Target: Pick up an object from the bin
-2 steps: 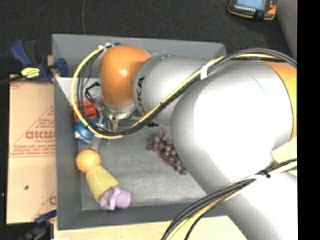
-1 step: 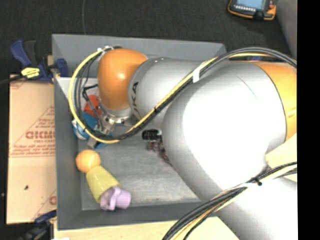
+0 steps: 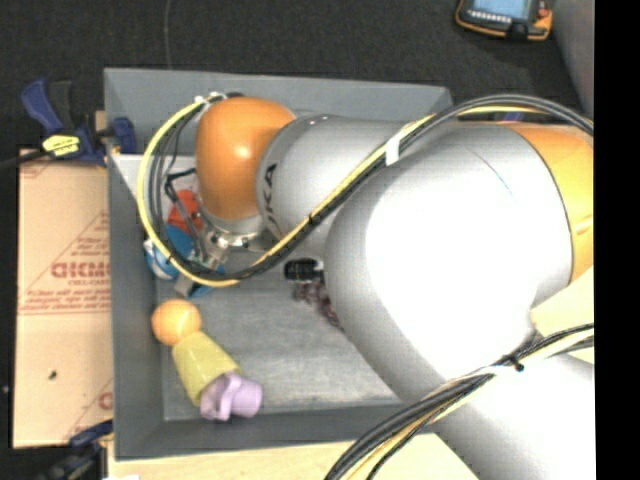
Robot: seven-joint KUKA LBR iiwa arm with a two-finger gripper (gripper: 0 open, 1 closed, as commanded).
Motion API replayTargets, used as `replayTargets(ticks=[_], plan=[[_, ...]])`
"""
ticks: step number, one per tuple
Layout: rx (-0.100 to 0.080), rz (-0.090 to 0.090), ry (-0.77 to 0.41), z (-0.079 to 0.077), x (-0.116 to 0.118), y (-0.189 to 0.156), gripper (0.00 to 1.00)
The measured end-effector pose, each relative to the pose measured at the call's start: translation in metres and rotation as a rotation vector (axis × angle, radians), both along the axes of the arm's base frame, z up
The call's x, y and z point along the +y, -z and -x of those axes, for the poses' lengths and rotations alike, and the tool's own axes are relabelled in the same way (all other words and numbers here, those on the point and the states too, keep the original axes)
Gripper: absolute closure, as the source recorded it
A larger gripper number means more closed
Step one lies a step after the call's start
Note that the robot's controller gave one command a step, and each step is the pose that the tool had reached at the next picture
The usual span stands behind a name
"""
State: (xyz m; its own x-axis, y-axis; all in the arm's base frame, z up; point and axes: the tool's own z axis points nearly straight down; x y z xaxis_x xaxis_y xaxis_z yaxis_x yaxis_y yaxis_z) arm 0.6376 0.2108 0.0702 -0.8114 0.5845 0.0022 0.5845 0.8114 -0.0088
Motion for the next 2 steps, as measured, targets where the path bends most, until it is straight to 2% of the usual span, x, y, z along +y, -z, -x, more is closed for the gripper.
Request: replayTargets(ticks=[1, 2], plan=[[0.007, 0.002, 0.001, 0.002, -0.001, -0.018, 1.0], [0.011, 0.003, 0.002, 0.003, -0.003, -0.062, 1.0]])
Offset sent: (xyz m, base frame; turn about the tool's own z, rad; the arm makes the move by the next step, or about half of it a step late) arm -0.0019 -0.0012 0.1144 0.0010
